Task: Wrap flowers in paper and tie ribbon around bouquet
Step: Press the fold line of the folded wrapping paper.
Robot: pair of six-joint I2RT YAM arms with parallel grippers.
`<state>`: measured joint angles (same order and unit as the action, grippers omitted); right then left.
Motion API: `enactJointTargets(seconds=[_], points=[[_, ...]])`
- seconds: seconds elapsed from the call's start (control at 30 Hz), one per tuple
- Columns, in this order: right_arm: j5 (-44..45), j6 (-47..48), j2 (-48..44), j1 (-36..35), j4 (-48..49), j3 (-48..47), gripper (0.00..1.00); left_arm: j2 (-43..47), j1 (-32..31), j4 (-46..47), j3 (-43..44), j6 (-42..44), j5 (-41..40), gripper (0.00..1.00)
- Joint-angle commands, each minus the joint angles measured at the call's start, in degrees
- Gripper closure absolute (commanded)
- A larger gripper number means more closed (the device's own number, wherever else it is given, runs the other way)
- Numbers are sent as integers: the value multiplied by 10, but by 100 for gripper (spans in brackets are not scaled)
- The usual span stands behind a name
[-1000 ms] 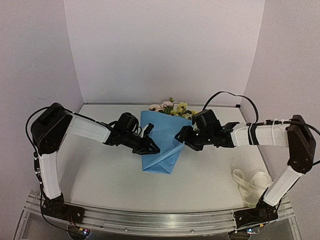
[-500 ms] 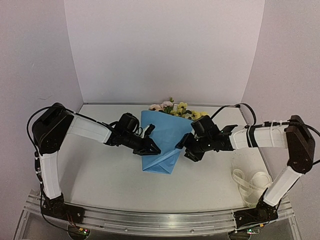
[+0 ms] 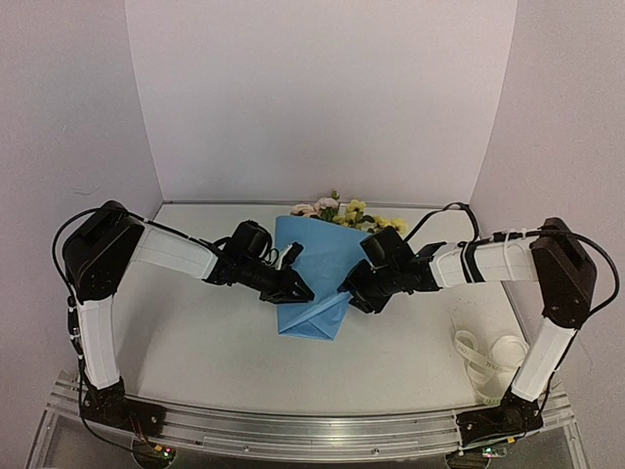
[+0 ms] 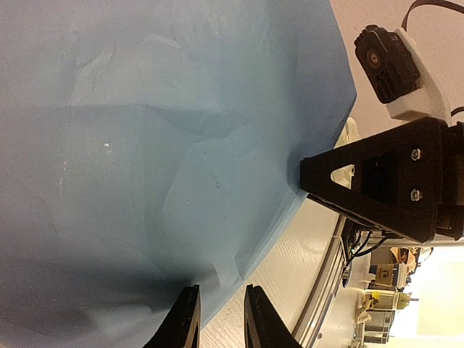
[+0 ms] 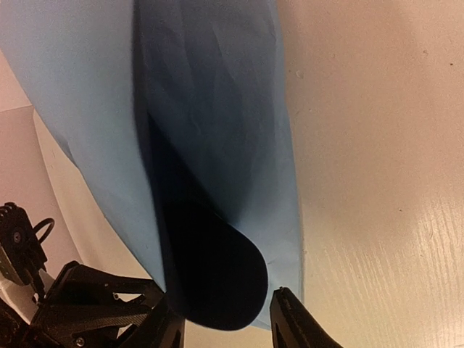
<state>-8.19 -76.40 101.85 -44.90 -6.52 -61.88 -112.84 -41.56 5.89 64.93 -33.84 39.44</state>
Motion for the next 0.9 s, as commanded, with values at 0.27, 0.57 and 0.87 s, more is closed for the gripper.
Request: enactJointTargets(seconds=[0.27, 0.57, 0.87], points=[[14, 9, 28, 14, 29, -44, 76, 1, -2, 19, 12, 10, 19, 77], [18, 65, 14, 12, 74, -25, 100, -2, -2, 24, 9, 3, 34, 77], [99, 175, -14, -19, 158, 46, 100, -16, -6, 0, 9, 10, 70, 79]])
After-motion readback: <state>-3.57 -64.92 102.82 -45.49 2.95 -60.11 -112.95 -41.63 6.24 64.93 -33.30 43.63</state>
